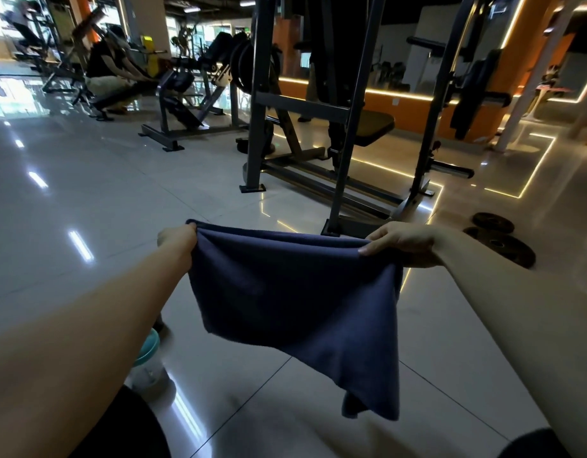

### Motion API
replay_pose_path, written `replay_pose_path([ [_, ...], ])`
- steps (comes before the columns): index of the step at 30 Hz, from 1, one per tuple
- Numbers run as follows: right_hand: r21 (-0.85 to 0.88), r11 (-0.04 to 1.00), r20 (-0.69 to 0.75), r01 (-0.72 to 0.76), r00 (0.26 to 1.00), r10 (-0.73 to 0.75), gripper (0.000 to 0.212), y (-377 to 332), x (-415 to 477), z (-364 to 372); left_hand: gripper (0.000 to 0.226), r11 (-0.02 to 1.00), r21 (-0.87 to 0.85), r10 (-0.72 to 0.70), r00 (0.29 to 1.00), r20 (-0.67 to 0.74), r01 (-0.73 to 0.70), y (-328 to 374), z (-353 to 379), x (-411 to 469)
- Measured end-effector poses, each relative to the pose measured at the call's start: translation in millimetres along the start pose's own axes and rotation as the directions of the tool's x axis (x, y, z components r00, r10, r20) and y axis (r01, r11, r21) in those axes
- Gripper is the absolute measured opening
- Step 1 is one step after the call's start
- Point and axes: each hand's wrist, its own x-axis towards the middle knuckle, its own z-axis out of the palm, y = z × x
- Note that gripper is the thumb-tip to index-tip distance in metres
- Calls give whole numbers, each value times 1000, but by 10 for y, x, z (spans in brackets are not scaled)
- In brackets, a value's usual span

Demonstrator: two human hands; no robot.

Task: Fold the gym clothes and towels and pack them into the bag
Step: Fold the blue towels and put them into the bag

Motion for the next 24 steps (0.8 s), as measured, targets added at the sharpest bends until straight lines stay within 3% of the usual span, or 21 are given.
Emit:
replay_pose_path([
  [2,17,999,-33,-27,999,28,21,99,-12,-56,57,1000,23,2,1000,-24,-1,-55,-62,67],
  [7,88,988,-235,-128,961,146,57,339,59,-96,55,1000,9,-20,999,-44,20,-55,-82,64],
  [9,118,988,-302,-102,944,134,50,261,93,-25,38,994,90,68,997,-21,-66,-41,-28,-42],
  [11,102,993,-324,-60,942,90,44,119,132,38,19,936,235,253,965,69,-262,-38,62,-175],
  [13,61,998,-285,-5,958,22,37,-57,143,115,15,833,285,412,876,251,-474,11,187,-453],
  [15,30,998,-255,49,966,-40,33,-225,159,199,13,770,196,468,747,472,-607,85,328,-755],
  [18,-11,992,-217,122,969,-121,31,-460,193,342,29,753,121,353,552,756,-647,191,481,-1168],
  [21,-25,982,-174,190,966,-191,32,-573,237,451,43,753,133,224,441,869,-644,178,575,-1258],
  [24,-24,971,-148,239,959,-239,23,-593,244,511,30,727,132,220,411,885,-673,108,598,-1209],
])
